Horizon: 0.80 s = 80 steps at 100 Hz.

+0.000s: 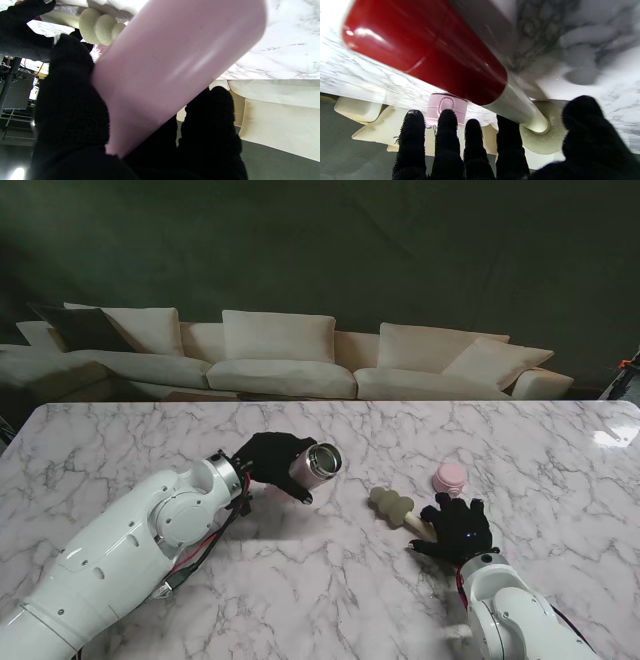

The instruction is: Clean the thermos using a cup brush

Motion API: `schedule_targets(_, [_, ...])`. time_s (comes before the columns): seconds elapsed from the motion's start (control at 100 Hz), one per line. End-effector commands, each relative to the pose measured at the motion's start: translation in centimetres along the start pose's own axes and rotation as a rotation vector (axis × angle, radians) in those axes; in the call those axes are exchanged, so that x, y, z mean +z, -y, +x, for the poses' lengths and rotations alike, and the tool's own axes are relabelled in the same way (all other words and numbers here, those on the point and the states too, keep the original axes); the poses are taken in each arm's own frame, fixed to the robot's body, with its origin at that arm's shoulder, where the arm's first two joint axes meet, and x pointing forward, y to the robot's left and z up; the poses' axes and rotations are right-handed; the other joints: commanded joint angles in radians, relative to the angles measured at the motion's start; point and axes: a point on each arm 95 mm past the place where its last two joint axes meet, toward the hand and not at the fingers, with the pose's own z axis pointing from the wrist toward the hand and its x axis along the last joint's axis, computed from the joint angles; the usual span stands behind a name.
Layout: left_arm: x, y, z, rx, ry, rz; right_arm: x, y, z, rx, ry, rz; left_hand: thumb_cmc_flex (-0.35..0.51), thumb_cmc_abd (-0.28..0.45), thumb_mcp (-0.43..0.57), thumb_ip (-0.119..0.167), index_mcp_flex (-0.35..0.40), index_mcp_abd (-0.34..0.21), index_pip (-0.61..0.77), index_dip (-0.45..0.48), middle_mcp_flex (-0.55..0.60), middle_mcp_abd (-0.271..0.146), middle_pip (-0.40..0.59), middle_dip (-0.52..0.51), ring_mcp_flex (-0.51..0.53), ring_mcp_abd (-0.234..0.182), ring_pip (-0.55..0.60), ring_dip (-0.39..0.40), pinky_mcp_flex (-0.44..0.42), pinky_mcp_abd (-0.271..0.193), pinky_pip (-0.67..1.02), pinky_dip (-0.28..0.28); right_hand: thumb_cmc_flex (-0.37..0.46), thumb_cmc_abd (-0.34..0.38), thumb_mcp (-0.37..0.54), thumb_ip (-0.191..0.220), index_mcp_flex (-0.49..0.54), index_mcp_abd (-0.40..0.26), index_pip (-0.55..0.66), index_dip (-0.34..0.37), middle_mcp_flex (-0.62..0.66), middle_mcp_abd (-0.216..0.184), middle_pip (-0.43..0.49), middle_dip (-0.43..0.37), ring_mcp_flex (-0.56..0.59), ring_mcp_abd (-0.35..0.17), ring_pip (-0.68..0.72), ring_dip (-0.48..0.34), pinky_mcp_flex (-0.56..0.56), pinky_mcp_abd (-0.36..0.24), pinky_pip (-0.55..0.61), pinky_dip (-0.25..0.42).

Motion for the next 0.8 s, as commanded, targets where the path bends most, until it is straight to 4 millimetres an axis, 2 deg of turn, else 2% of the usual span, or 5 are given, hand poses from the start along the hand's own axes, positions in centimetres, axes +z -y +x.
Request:
schedule_targets(0.0, [0.2, 0.2, 0.0, 0.002, -0.005, -0.008, 0.1, 0.5, 0.2, 0.005, 0.008, 0.005, 0.362, 0.398, 0.331, 0.014, 0.104, -0.176, 0.094, 0.034, 0.045, -0.077, 0.104, 0.045, 0.046, -0.014, 0.108, 0.033, 0.018, -0.067, 0.047, 0.023, 0.041, 0.018, 0.087, 0.025, 0.052, -0.042, 0.047, 0.011, -0.029, 0.021, 0.032, 0.006, 0.004, 0.011, 0.023, 0.030, 0.001, 0.009, 0.022, 0.019])
schedule_targets(0.12, [0.2, 0.2, 0.1, 0.000, -0.005, -0.008, 0.2, 0.7, 0.4, 0.001, 0.007, 0.001, 0.362, 0.398, 0.331, 0.014, 0.103, -0.176, 0.093, 0.033, 0.045, -0.075, 0.104, 0.045, 0.046, -0.014, 0.108, 0.033, 0.017, -0.068, 0.046, 0.023, 0.117, -0.043, 0.221, -0.086, 0.148, -0.148, 0.220, -0.104, -0.002, 0.017, 0.038, 0.011, 0.002, 0.012, 0.030, 0.027, 0.003, 0.010, 0.027, 0.020])
schedule_targets(0.26, [0.3, 0.2, 0.1, 0.000, -0.006, -0.007, 0.5, 0.8, 0.5, 0.008, 0.008, -0.041, 0.362, 0.398, 0.331, 0.014, 0.104, -0.176, 0.093, 0.034, 0.045, -0.076, 0.105, 0.046, 0.046, -0.013, 0.108, 0.033, 0.018, -0.066, 0.047, 0.023, 0.249, -0.065, 0.294, -0.116, 0.259, -0.229, 0.341, -0.127, 0.069, 0.002, 0.057, 0.021, 0.016, 0.008, 0.039, 0.023, 0.011, 0.019, 0.035, 0.017])
schedule_targets(0.45, [0.3, 0.2, 0.0, -0.001, -0.006, -0.003, 0.5, 0.9, 0.4, 0.026, -0.007, -0.067, 0.362, 0.398, 0.331, 0.014, 0.103, -0.176, 0.093, 0.034, 0.044, -0.075, 0.104, 0.045, 0.046, -0.013, 0.108, 0.033, 0.017, -0.068, 0.047, 0.023, 0.289, -0.071, 0.339, -0.126, 0.310, -0.205, 0.384, -0.059, 0.237, -0.012, 0.063, 0.030, 0.064, 0.024, 0.036, 0.011, 0.016, 0.042, 0.032, 0.007])
schedule_targets(0.79, [0.3, 0.2, 0.0, 0.000, -0.008, 0.002, -0.1, -0.9, -0.5, -0.005, -0.069, -0.107, 0.363, 0.399, 0.331, 0.014, 0.102, -0.175, 0.092, 0.034, 0.045, -0.075, 0.105, 0.045, 0.046, -0.013, 0.108, 0.033, 0.017, -0.066, 0.046, 0.023, 0.354, -0.010, 0.257, -0.107, 0.262, -0.170, 0.421, 0.074, 0.840, -0.034, -0.035, -0.006, 0.389, 0.085, -0.023, -0.030, 0.130, 0.062, -0.036, -0.078])
